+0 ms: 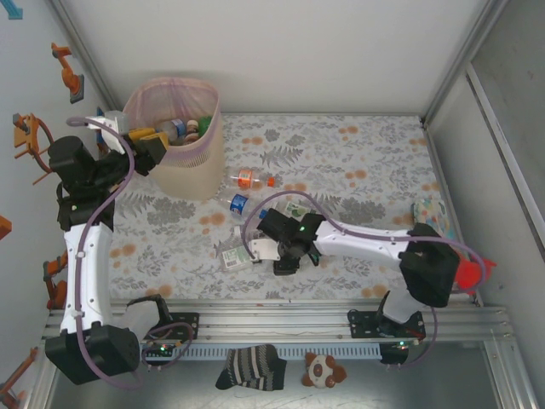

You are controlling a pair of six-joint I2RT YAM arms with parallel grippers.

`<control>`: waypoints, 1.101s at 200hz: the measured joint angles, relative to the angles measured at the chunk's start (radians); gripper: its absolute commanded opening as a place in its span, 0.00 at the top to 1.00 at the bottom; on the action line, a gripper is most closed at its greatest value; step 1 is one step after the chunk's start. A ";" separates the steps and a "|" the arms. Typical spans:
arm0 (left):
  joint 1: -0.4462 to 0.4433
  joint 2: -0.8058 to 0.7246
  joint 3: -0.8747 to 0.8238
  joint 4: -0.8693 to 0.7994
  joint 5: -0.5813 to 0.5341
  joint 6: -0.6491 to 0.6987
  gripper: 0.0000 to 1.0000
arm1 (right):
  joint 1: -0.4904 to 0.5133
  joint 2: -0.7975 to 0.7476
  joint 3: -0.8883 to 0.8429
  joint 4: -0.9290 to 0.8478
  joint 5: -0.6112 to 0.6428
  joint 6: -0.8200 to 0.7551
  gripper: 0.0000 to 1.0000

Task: Put the plastic bottles in the bin

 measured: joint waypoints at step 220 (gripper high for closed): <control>-0.508 0.039 0.056 0.259 0.325 -0.020 0.13 | -0.252 -0.493 0.174 0.543 -0.474 0.380 0.53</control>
